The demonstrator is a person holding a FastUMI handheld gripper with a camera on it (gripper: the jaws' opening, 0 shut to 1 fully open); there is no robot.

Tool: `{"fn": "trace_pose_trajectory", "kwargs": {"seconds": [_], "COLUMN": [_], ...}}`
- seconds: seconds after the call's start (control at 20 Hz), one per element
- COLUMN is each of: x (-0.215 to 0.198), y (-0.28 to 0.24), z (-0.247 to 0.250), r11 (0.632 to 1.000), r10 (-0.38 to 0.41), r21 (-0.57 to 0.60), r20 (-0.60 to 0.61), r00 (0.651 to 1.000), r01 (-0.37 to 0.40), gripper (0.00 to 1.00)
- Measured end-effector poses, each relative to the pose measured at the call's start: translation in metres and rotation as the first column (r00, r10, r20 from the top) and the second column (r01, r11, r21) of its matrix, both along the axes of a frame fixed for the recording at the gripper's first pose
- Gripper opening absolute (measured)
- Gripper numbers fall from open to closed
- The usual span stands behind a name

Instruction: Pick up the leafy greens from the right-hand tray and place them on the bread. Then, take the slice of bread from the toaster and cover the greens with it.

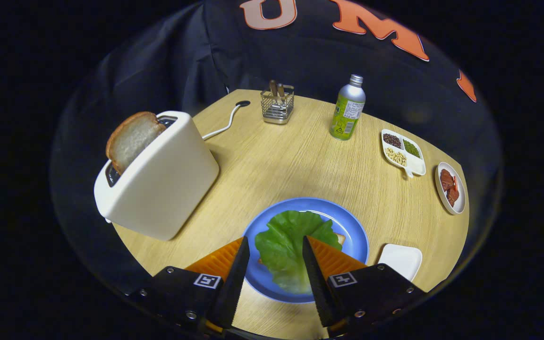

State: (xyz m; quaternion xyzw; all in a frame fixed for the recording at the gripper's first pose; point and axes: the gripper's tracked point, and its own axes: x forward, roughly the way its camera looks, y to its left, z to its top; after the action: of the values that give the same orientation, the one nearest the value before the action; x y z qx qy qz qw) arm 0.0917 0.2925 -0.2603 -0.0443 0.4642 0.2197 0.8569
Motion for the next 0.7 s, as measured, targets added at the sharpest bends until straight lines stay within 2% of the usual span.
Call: {"fn": "trace_pose_trajectory", "kwargs": {"seconds": [0.1,0.3,0.7], "x": [-0.002,-0.003,0.006], "y": [0.017,0.049,0.121], "z": [0.023,0.066,0.128], "r11": [0.998,0.993,0.987], "r10": [-0.013,-0.027,-0.011], "r21": [0.056,0.116,0.158], "r20": [-0.009,-0.026,-0.042], "r00": [1.0,0.999,0.999], "r01": [0.013,0.03,0.018], "gripper": [0.74,0.79,0.82]}}
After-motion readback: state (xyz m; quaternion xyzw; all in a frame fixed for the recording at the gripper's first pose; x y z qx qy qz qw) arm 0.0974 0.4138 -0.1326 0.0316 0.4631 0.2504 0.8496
